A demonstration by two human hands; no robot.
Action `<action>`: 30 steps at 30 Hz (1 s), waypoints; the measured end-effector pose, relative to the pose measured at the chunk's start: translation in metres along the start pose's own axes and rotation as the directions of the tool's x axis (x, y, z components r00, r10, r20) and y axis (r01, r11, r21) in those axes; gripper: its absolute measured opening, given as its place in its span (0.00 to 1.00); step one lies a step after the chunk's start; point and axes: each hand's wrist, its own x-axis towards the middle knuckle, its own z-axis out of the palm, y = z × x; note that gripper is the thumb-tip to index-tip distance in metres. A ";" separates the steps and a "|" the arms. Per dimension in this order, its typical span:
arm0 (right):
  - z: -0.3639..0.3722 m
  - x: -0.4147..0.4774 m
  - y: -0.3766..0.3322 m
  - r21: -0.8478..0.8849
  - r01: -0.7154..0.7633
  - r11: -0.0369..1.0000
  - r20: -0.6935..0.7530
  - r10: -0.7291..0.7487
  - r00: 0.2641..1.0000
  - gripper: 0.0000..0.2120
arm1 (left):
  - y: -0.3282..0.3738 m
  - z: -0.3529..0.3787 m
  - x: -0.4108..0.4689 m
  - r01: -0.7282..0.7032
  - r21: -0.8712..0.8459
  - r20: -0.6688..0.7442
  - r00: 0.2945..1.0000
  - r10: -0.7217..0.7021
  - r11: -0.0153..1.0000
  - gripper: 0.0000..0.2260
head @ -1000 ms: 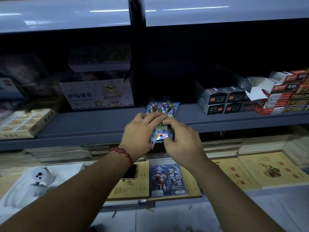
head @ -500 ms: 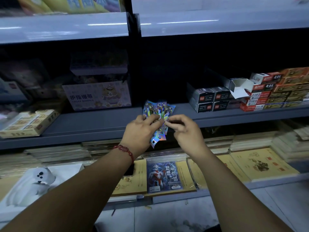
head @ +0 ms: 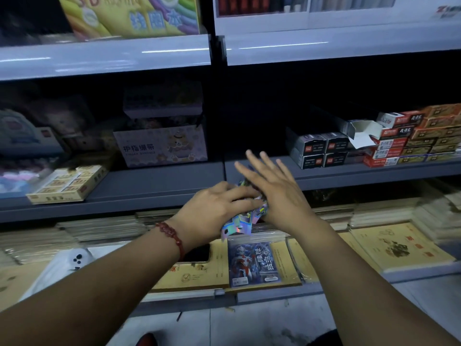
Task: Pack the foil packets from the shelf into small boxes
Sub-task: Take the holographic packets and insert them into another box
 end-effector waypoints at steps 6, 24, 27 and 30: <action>0.002 0.008 -0.014 0.315 -0.001 0.949 -0.049 0.017 0.999 0.23 | -0.005 -0.038 -0.002 0.056 -0.254 0.035 0.998 -0.048 0.966 0.18; 0.015 0.017 -0.082 0.806 -0.567 0.168 0.580 -0.037 0.814 0.15 | 0.013 0.010 -0.037 0.141 -0.957 0.282 0.666 -0.691 -0.256 0.14; 0.021 0.017 -0.084 0.781 -0.581 0.228 0.608 -0.066 0.791 0.14 | 0.019 0.025 -0.047 0.114 -0.910 0.365 0.677 -0.639 -0.399 0.17; 0.028 0.017 -0.087 0.719 -0.644 0.261 0.677 -0.055 0.734 0.13 | 0.019 0.035 -0.055 0.096 -0.871 0.416 0.665 -0.620 -0.482 0.18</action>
